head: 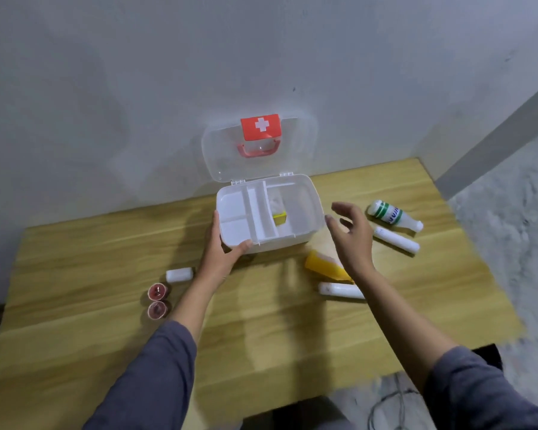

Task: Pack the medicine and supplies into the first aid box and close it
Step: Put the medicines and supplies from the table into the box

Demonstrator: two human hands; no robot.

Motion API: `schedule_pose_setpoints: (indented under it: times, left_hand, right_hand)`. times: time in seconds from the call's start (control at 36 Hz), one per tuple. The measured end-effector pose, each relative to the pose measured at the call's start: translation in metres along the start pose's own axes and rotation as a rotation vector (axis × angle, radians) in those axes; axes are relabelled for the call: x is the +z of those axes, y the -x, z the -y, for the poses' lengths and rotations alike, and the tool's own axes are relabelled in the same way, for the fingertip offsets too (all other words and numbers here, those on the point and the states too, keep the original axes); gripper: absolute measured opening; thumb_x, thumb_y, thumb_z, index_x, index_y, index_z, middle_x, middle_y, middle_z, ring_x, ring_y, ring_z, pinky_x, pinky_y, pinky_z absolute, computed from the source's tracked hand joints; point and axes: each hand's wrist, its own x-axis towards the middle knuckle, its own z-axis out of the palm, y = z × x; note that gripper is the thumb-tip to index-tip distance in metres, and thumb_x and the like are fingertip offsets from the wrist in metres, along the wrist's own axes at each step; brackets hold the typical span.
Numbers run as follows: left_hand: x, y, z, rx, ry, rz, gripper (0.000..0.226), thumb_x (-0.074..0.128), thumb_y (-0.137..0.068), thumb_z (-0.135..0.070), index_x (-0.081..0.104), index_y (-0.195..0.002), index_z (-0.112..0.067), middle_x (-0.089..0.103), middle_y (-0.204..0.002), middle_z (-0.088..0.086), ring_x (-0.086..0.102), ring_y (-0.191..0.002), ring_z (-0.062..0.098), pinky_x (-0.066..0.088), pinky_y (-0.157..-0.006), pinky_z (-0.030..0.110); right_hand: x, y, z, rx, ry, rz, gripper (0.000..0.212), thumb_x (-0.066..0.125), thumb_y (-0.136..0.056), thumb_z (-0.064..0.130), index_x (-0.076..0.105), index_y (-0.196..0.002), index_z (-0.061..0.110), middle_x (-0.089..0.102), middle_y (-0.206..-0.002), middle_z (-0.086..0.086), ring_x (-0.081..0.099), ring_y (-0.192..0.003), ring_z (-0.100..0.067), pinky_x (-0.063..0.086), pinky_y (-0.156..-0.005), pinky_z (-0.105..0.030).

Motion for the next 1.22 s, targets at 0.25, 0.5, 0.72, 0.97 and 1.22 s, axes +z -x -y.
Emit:
schedule_pose_setpoints:
  times: [0.25,0.5,0.72,0.97,1.22]
  left_hand:
    - [-0.001,-0.003,0.006,0.018,-0.034,-0.002,0.095,0.072,-0.078,-0.026,0.006,-0.147,-0.029,0.014,-0.157,-0.003,0.018,-0.142,0.013,0.02,-0.116,0.034]
    - [-0.002,-0.003,0.006,0.013,-0.048,0.009,0.097,0.071,-0.078,-0.03,0.004,-0.147,-0.029,0.012,-0.157,-0.002,0.016,-0.143,0.014,0.02,-0.117,0.041]
    - [-0.002,0.0,0.001,0.004,-0.052,0.034,0.096,0.069,-0.081,-0.028,0.0,-0.147,-0.028,0.008,-0.158,-0.003,0.012,-0.144,0.015,0.018,-0.117,0.036]
    - [-0.001,0.002,-0.004,-0.006,-0.062,0.031,0.094,0.068,-0.082,-0.027,-0.001,-0.147,-0.029,0.011,-0.157,-0.001,0.016,-0.142,0.017,0.022,-0.11,0.032]
    - [0.0,0.0,-0.005,-0.028,-0.08,0.016,0.095,0.069,-0.081,-0.025,0.0,-0.147,-0.026,0.014,-0.156,0.002,0.019,-0.141,0.017,0.022,-0.108,0.028]
  right_hand:
    - [-0.022,0.027,-0.066,0.07,0.541,0.466,0.048,0.075,-0.072,0.024,0.058,-0.117,0.015,0.058,-0.118,-0.008,0.051,-0.111,-0.023,0.041,-0.09,-0.033]
    - [-0.022,0.01,-0.06,0.044,0.867,0.548,0.051,0.067,-0.078,0.026,0.049,-0.125,0.017,0.051,-0.122,-0.011,0.048,-0.11,-0.032,0.045,-0.086,-0.041]
    - [-0.048,-0.003,-0.017,-0.128,0.861,0.198,0.042,0.063,-0.083,0.033,0.051,-0.116,0.011,0.053,-0.113,-0.01,0.056,-0.098,-0.034,0.043,-0.066,-0.036]
    - [-0.001,-0.02,0.05,-0.284,0.94,0.51,0.044,0.066,-0.077,0.037,0.047,-0.109,0.015,0.063,-0.111,-0.008,0.06,-0.095,-0.031,0.039,-0.065,-0.032]
    - [0.039,-0.026,0.056,-0.208,0.906,0.683,0.033,0.065,-0.078,0.02,0.059,-0.104,0.001,0.061,-0.106,-0.018,0.058,-0.084,-0.031,0.039,-0.062,-0.031]
